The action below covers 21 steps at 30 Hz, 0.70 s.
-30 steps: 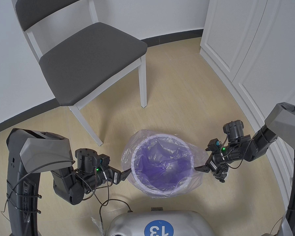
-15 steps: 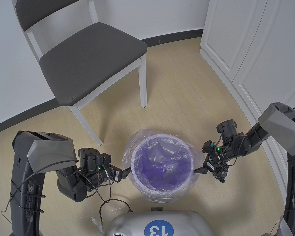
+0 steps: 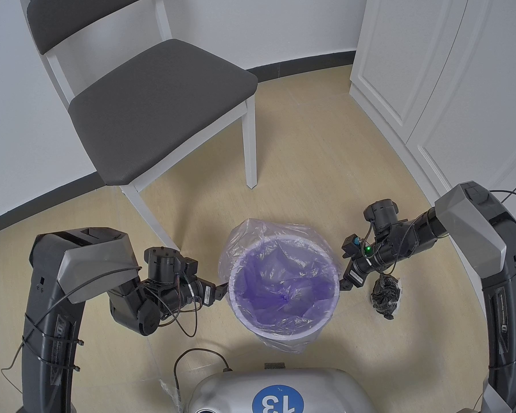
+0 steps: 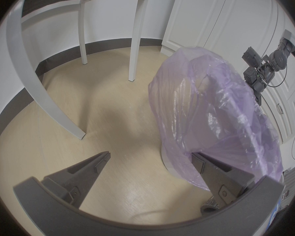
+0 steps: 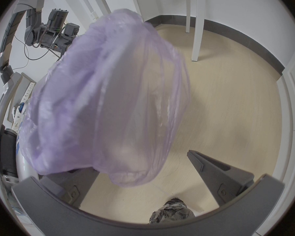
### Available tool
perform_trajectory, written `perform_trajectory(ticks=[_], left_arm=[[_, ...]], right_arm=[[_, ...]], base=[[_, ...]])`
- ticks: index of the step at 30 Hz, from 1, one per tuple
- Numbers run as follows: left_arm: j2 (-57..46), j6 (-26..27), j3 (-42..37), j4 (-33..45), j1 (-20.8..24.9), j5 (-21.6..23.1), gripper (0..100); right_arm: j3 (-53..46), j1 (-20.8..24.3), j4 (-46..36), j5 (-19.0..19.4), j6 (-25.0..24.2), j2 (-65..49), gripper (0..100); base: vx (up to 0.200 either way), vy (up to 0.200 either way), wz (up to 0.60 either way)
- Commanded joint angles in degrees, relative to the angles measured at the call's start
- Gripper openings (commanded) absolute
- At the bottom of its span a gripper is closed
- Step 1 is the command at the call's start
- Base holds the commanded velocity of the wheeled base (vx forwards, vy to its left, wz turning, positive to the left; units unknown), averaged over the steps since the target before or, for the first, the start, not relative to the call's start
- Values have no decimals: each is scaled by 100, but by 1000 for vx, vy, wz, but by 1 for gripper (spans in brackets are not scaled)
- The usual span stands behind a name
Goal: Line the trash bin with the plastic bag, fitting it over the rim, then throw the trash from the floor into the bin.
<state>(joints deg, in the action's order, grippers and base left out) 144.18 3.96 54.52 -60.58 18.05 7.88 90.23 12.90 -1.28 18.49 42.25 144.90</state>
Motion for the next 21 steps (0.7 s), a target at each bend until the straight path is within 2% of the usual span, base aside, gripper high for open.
perform_trajectory(ticks=[1, 8, 11, 15, 21], left_arm=[[40, -1, -11, 2, -30, -5, 100], [5, 8, -240, -68, 31, -49, 100], [-232, -27, -582, -279, 49, -49, 100], [-575, -27, -1083, -482, 40, -49, 100], [-1234, -36, -2173, -1158, 5, -32, 100]], right_arm=[[311, -130, -83, -74, 2, 188, 100], [565, -244, -197, -127, 2, 258, 100], [557, -279, -224, -118, -7, 188, 100], [214, -288, -215, -118, 29, -225, 100], [-964, -297, -127, -65, 125, -1456, 100]], base=[[0, 0, 0], [0, 0, 0], [0, 0, 0], [0, 0, 0], [0, 0, 0]])
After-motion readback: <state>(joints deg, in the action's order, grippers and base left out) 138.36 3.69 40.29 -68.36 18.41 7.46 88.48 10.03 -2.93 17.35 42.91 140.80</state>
